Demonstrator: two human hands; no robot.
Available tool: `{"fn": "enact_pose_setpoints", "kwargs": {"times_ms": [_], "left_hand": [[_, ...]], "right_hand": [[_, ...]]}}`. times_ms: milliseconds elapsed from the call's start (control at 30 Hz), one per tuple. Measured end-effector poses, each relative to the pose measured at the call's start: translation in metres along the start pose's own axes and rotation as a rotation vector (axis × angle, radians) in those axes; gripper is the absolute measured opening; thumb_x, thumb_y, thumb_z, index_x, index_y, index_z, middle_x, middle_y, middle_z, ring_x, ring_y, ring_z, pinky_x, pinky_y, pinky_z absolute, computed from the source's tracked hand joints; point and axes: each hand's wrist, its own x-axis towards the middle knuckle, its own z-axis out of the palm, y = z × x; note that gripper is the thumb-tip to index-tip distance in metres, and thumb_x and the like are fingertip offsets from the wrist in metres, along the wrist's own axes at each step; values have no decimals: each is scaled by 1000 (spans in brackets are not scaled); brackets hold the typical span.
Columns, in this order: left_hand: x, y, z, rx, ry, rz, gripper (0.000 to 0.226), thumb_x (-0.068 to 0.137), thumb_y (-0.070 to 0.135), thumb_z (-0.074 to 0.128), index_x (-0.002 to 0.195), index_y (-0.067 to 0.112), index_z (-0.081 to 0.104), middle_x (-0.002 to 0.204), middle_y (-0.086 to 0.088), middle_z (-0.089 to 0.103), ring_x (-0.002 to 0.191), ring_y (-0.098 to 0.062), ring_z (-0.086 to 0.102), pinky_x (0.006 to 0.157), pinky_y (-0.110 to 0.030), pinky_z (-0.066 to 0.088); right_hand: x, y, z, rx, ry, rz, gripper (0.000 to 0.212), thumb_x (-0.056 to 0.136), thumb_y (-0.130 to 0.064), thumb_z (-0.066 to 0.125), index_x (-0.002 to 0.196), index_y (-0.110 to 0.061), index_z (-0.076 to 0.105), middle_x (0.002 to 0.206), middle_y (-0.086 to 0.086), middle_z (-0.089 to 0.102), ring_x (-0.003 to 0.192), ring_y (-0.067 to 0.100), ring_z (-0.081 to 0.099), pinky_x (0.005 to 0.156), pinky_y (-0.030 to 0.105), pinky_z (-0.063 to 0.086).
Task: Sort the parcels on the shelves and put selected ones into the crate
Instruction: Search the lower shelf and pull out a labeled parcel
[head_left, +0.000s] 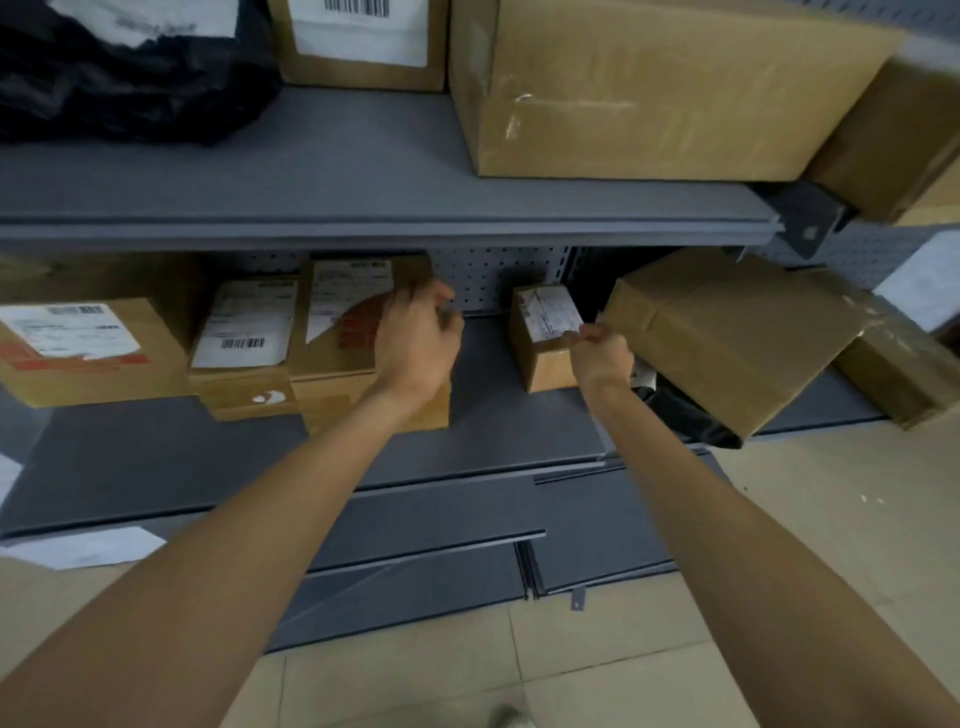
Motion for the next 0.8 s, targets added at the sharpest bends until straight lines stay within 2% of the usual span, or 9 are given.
{"fn": "enact_pose_setpoints", "kwargs": {"times_ms": [133,200,333,400,467,533,633,667,800], "left_hand": [[7,30,55,-171,-310,-216,42,92,26,61,131,14,52,127,-8,58,113,-24,56,90,-28,43],[12,38,79,-274,-365,-378,52,92,29,61,139,14,44,136,-9,52,120,-24,52,90,-25,39],[18,45,113,-380,-366,-581,62,92,31,62,145,16,36,143,-10,46,125,-25,49,101,-32,42],[18,50,123,-421,-373,-616,57,91,28,62,141,17,39,137,-10,51,120,-25,52,100,-38,46],[17,52,130,-452,-363,-632,50,88,29,65,133,17,45,127,-10,57,112,-24,56,97,-40,49],[16,53,131,-475,-330,-653,50,85,29,69,127,16,45,121,-9,60,107,-22,59,94,-40,51],[14,54,127,-475,-283,-671,56,82,31,74,127,15,44,117,-6,60,102,-19,58,86,-33,51],[13,54,125,-473,-275,-661,61,80,32,75,128,14,43,117,-5,60,103,-19,58,84,-32,50],[14,57,112,-450,-232,-628,80,73,42,80,136,15,38,121,0,55,108,-16,54,90,-30,46]], "right_hand": [[37,7,-14,30,-94,37,44,94,-23,61,133,-7,52,122,11,60,99,20,54,77,23,37],[54,12,-17,17,-185,59,50,94,-25,60,139,-9,46,124,10,58,101,20,52,79,26,40],[74,23,-18,34,-320,125,50,92,-24,64,136,-7,49,122,10,59,107,26,58,82,32,51],[81,30,-14,67,-359,142,42,90,-22,66,128,-4,57,120,14,65,106,29,63,90,40,54],[82,34,-12,67,-368,109,35,89,-22,67,120,-5,64,115,16,67,103,29,65,91,43,54],[81,34,-12,40,-385,52,34,88,-27,68,115,-8,65,117,15,65,105,27,63,86,36,54],[75,30,-16,-11,-400,-46,36,83,-37,71,108,-12,63,116,7,61,102,20,61,64,22,43],[72,28,-17,1,-410,-72,37,84,-37,71,109,-12,61,113,6,62,100,17,60,61,19,41],[57,18,-24,175,-490,-59,30,90,-29,63,114,-12,54,115,3,61,107,17,57,86,25,45]]}}
